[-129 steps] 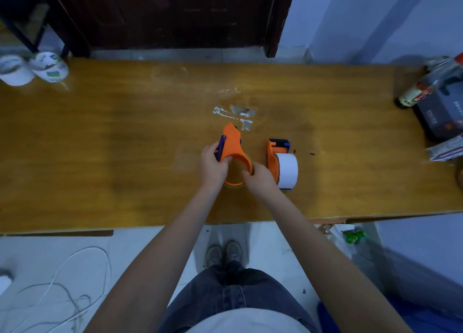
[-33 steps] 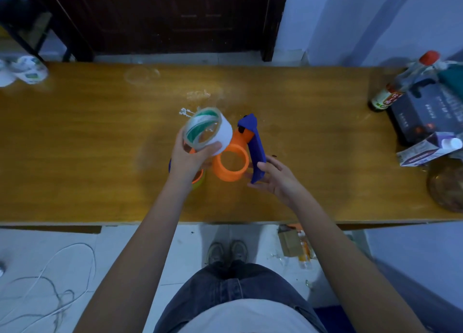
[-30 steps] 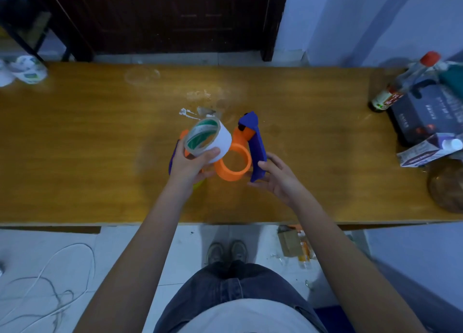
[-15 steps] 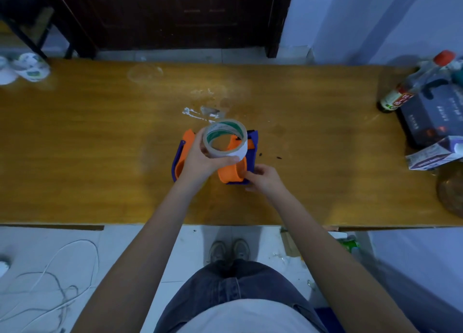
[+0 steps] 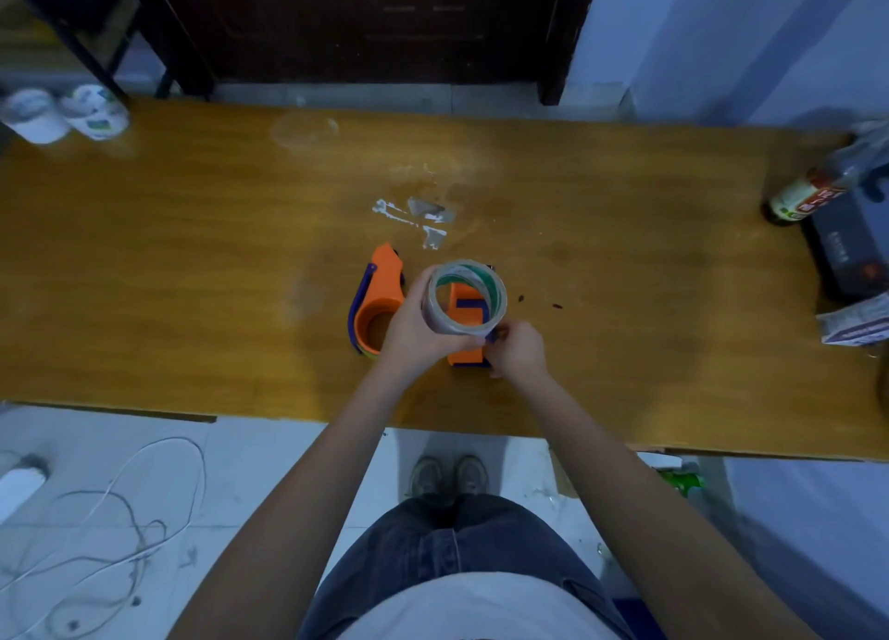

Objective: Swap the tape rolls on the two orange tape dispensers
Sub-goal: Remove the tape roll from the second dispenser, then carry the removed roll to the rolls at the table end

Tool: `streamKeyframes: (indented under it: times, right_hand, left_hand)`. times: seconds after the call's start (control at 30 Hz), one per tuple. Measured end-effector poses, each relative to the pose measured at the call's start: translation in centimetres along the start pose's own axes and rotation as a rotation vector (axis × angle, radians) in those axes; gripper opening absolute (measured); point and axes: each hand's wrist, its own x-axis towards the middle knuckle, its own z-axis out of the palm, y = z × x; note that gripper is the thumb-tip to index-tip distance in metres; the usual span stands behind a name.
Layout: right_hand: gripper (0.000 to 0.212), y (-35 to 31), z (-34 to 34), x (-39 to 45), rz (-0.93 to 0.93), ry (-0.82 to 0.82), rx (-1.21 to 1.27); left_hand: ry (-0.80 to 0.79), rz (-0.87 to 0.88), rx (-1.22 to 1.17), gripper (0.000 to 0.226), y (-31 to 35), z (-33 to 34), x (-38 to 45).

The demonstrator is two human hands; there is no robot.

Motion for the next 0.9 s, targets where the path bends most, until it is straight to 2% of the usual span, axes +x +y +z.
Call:
streamKeyframes:
  times: [0.1, 0.23, 0.27, 0.37, 0.4, 0.43, 0.5, 0.57, 0.67, 0.73, 0.8, 0.9]
  right_hand:
    - [0.021, -0.1, -0.3, -0.3, -0.017, 0.071, -0.222]
    - [0.031, 0.9, -1.2, 0.0, -0.052, 0.018, -0.116]
    - [0.031, 1.1, -1.7, -0.3, -0.085, 0.072, -0.103]
    - [0.028, 0.7, -3.5, -2.0, -0.357, 0.453, -0.035]
    - [0.028, -0.3, -3.7, -2.6, -0.427, 0.448, 0.086]
    - [0.029, -1.5, -3.6, -3.2, -0.450, 0.337, 0.226]
    - [0.042, -4.4, -2.7, -4.0, -0.401, -0.075, 0.425]
    - [0.044, -6.7, -1.5, -4.7, -0.358, -0.351, 0.432]
    - [0.018, -9.3, 0.2, -5.7, -0.339, -0.441, 0.559]
    - [0.024, -10.4, 1.7, -6.1, -0.346, -0.457, 0.606]
    - [0.034, -11.5, 3.3, -6.7, -0.386, -0.466, 0.590]
    - [0.032, -13.1, 5.8, -7.8, -0.391, -0.491, 0.593]
  left_hand:
    - [-0.004, 0.025, -0.009, 0.083, 0.7, 0.2, -0.2]
    - [0.047, 0.029, -0.032, 0.086, 1.0, -0.3, -0.7]
    - [0.077, 0.033, -0.042, 0.088, 0.9, -0.6, -0.9]
    - [0.180, 0.071, -0.080, 0.091, 0.8, -2.1, -1.8]
    - [0.210, 0.080, -0.095, 0.092, 0.8, -2.6, -2.2]
    - [0.236, 0.089, -0.110, 0.093, 0.7, -3.1, -2.5]
    - [0.286, 0.107, -0.155, 0.090, 0.6, -4.0, -3.3]
    - [0.309, 0.098, -0.206, 0.087, 0.4, -4.9, -4.1]
    - [0.349, 0.055, -0.235, 0.081, 0.0, -6.6, -5.4]
    - [0.405, -0.044, -0.326, 0.075, -0.8, -8.0, -6.3]
    - [0.515, -0.167, -0.468, 0.057, -1.5, -9.4, -7.2]
    - [0.674, -0.258, -0.592, 0.040, -2.5, -11.6, -8.4]
